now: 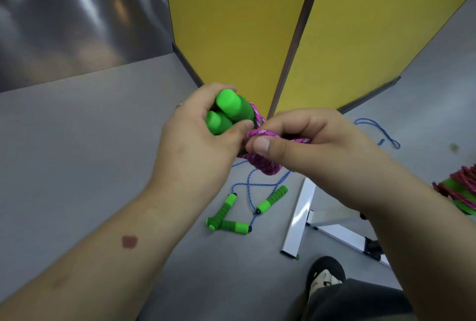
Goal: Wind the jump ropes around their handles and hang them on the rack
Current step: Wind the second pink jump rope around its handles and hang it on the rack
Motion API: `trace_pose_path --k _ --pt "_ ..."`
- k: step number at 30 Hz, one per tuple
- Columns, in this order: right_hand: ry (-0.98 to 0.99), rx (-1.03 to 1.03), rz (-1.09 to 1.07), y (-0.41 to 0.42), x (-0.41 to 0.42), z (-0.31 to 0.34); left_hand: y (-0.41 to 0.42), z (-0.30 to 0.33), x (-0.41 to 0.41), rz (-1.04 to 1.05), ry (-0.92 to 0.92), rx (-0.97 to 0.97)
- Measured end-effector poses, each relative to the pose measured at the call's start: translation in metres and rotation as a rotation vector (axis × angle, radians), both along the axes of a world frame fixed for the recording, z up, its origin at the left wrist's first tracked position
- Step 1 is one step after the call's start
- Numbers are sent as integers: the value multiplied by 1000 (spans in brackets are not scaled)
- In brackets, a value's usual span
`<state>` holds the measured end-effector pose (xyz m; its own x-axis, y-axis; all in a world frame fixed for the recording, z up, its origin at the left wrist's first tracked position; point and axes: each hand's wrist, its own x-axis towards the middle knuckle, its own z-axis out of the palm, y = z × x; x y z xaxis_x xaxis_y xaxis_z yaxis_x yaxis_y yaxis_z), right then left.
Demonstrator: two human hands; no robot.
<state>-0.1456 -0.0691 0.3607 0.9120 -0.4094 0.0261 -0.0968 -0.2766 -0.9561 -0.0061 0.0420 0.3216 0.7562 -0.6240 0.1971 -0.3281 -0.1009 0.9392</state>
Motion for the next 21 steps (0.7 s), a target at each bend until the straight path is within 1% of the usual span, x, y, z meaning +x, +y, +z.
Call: trace_pose_path --k 3,5,8,12,16,21 --pt "-84 121 -4 -3 1 -1 -2 0 -4 -76 135 -83" --pt "-136 189 -2 -5 3 -2 -4 2 -5 -111 182 -122" --pt "-166 225 -21 -7 5 -7 -5 4 -6 -140 249 -138" --pt "-154 257 -51 -6 7 -11 -2 8 -6 -263 349 -138" --pt "-142 296 -72 -10 5 -8 2 7 -2 -409 377 -122" --pt "-111 373 -129 -5 6 -4 5 8 4 -475 300 -56"
